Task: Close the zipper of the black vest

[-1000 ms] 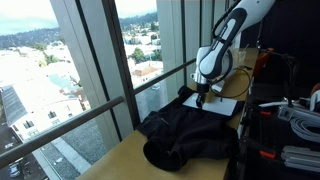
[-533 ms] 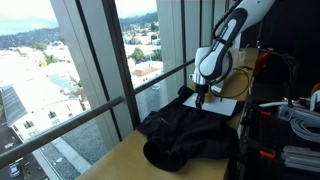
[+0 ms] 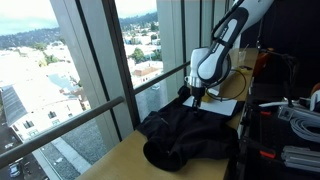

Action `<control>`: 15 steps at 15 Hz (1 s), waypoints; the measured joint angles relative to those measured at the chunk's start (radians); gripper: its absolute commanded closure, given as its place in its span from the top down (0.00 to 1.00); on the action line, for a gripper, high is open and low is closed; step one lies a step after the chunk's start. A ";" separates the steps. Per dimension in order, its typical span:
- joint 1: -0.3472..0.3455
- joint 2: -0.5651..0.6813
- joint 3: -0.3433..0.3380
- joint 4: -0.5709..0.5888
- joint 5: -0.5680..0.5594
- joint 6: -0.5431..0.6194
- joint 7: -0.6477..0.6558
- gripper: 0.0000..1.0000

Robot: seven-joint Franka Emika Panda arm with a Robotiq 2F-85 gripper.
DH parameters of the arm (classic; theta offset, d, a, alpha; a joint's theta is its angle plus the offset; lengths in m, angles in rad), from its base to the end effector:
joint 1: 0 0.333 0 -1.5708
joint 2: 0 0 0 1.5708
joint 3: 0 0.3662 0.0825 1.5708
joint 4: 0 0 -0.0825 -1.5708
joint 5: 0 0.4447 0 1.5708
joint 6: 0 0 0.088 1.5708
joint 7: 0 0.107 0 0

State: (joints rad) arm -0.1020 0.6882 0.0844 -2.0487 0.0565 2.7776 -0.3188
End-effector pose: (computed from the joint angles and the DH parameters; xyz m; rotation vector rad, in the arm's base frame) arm 0.6399 -0.0127 0.0851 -3.0541 -0.3505 -0.0824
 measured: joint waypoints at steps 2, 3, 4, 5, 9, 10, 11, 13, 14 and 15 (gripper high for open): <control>0.015 0.000 0.000 0.002 -0.006 0.000 0.013 0.02; 0.023 0.000 0.000 0.004 -0.009 0.000 0.019 0.02; 0.032 0.001 0.000 0.006 -0.011 0.000 0.024 0.02; 0.041 0.001 0.000 0.009 -0.013 0.000 0.031 0.02; 0.081 0.002 0.000 0.018 -0.018 0.000 0.058 0.02; 0.090 0.003 0.000 0.020 -0.019 0.000 0.063 0.02; 0.098 0.005 0.000 0.022 -0.022 0.000 0.068 0.02; 0.112 0.009 0.000 0.026 -0.030 0.000 0.081 0.02; 0.118 0.013 0.000 0.029 -0.031 0.000 0.086 0.02; 0.124 0.017 0.000 0.032 -0.032 0.000 0.089 0.02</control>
State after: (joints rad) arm 0.0225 0.7052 0.0845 -2.0163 0.0244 2.7775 -0.2293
